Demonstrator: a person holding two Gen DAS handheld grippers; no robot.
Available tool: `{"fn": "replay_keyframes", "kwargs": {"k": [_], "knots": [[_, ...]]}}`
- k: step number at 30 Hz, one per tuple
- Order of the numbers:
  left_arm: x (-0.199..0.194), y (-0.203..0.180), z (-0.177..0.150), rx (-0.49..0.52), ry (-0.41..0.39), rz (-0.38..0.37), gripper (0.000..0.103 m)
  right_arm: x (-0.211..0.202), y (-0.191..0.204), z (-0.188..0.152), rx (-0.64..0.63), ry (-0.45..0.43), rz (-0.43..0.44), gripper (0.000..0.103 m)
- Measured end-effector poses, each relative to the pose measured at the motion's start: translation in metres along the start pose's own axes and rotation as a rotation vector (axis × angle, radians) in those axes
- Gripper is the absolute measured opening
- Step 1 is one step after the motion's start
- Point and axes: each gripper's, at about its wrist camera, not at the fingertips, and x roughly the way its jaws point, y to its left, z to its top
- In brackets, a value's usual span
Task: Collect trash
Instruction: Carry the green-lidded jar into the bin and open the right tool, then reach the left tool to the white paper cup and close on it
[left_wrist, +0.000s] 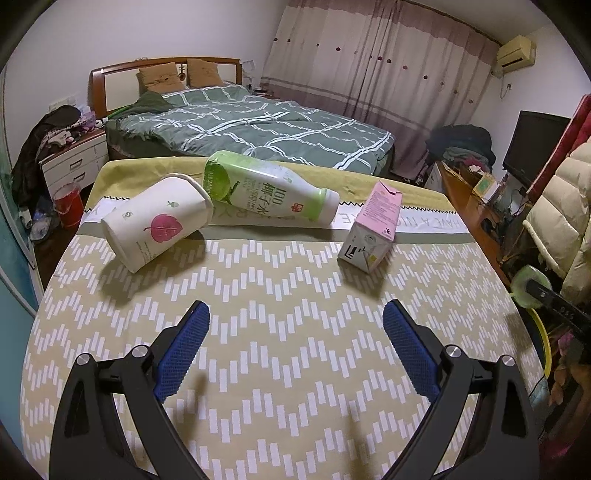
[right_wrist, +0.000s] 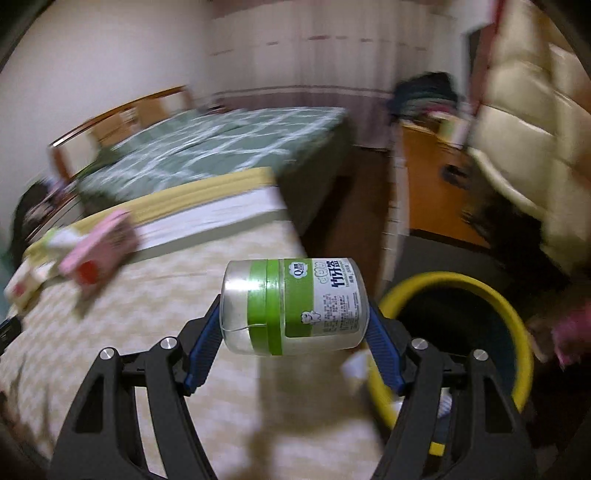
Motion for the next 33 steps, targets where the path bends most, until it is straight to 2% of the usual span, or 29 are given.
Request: {"fn": "replay_keyframes", "kwargs": {"k": [3,11,14,15,16,18,24,27,30,33], "knots": [[0.001,-0.001,0.0,0.003,0.003,0.001,0.094,-0.002,-0.036,-0.007,0.091,-0.012,-0.106,0.068],[0.001,-0.001,-0.001,0.003,0.003,0.001,0.094,0.003,-0.094,-0.02,0.292,0.005,-0.207,0.068],[0.001,-0.001,-0.001,0.002,0.005,-0.002,0.094,0.007,-0.1,-0.021,0.324,0.005,-0.217,0.068],[0.0,-0.002,-0.001,0.003,0.005,-0.003,0.094,0.008,-0.102,-0.021,0.332,0.006,-0.219,0.072],[0.0,-0.002,-0.001,0.004,0.004,-0.004,0.094,0.007,-0.102,-0.022,0.335,0.005,-0.227,0.083],[0.0,-0.003,0.0,0.006,0.003,-0.007,0.094,0.004,-0.101,-0.022,0.332,-0.009,-0.24,0.089],[-0.001,-0.003,0.0,0.006,0.002,0.0,0.094,0.004,-0.093,-0.02,0.308,-0.022,-0.241,0.089],[-0.001,0.001,0.002,-0.001,-0.001,0.036,0.094,0.002,-0.09,-0.019,0.292,-0.033,-0.246,0.089],[-0.001,0.013,0.005,-0.032,-0.006,0.116,0.094,-0.001,-0.087,-0.019,0.285,-0.045,-0.244,0.089],[-0.002,0.031,0.009,-0.096,0.008,0.177,0.094,-0.003,-0.087,-0.02,0.287,-0.055,-0.229,0.089]]}}
